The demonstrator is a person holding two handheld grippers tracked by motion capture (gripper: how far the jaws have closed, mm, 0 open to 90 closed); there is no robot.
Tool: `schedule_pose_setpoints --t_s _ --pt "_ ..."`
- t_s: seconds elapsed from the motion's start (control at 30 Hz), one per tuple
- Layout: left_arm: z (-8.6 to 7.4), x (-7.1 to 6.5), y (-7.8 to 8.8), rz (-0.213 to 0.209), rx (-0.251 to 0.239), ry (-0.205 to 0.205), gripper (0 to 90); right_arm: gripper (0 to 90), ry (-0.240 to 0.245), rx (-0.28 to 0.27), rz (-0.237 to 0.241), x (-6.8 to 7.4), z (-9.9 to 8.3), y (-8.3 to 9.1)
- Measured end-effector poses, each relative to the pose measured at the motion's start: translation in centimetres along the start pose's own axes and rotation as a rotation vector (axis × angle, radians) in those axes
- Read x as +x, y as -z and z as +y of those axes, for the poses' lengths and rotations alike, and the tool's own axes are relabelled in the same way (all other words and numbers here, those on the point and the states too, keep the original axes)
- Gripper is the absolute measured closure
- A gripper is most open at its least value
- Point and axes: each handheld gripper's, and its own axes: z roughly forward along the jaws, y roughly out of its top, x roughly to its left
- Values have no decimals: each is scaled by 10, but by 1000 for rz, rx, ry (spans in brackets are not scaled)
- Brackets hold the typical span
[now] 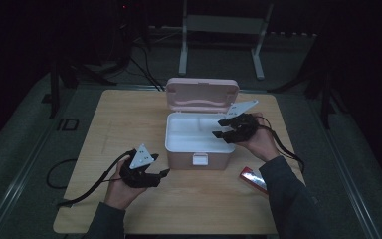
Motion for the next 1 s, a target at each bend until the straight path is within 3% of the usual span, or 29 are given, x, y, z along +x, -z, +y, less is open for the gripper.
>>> schedule_pose_setpoints --t_s 0.07,0.23,0.57,0.7,1.0 --pt "-7 -2 -8 -11 31 -1 361 503 23 18 -4 2 2 -5" --pt "-14 -5 -17 -29 51 2 362 500 81 56 28 1 11 -11" --pt "-25 -18 -35 -61 106 -18 364 581 181 175 106 -7 34 -29" --pt "-27 -21 -36 -58 111 -19 363 654 208 220 131 -7 45 -37" --pt "-34 -19 -40 -66 108 3 365 731 289 411 164 -5 67 -54"
